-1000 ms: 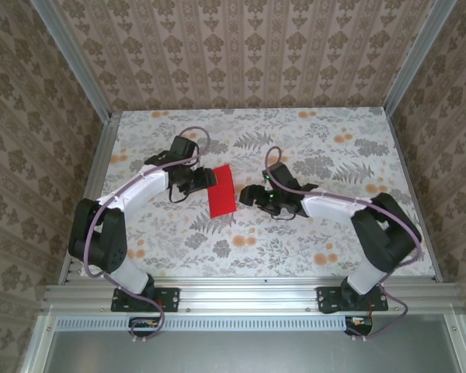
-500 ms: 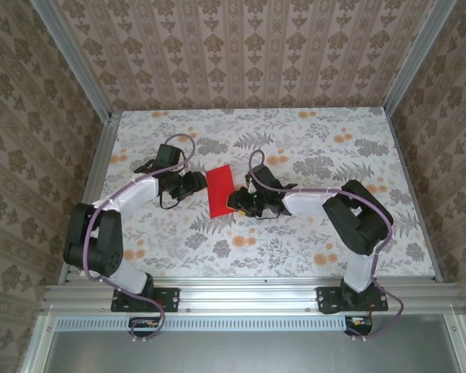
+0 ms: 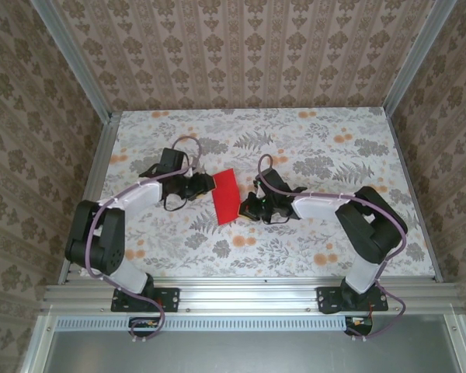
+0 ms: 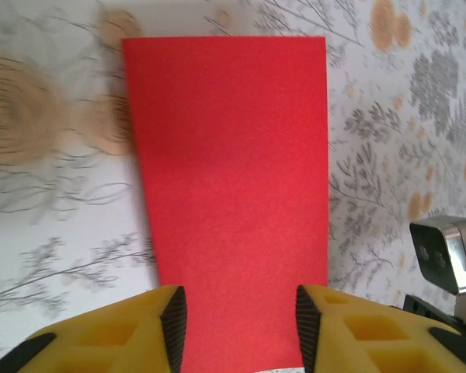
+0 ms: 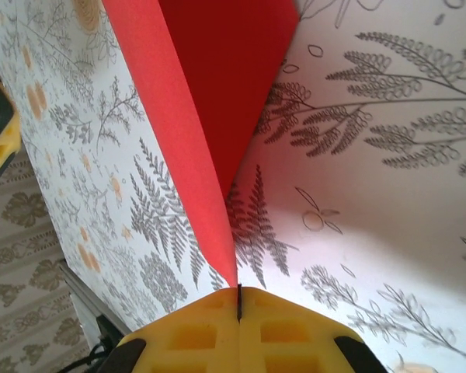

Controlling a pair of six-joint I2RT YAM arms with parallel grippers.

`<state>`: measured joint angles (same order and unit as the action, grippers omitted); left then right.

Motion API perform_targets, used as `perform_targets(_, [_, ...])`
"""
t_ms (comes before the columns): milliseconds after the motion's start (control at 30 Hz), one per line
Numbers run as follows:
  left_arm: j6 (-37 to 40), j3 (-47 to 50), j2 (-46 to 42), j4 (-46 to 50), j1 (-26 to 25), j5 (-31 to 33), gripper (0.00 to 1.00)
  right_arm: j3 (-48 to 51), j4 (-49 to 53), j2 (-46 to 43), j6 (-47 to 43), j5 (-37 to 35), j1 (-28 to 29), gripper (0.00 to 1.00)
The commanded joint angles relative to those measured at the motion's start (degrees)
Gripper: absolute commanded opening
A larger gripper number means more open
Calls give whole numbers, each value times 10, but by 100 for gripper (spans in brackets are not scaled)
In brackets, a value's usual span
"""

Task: Fold a paper plane with a square sheet of paper (pick it up from the middle)
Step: Third fold the triangle at the center of the table.

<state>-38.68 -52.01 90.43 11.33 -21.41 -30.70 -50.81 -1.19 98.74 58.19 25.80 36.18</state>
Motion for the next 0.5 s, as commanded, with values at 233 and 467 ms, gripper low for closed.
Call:
perform_targets(233, [11, -2, 92, -80, -31, -40, 29, 6, 97, -27, -69, 34, -20, 0])
perform_targets(467, [21, -1, 130, -86, -34, -24, 24, 10, 70, -21, -52, 28, -20, 2])
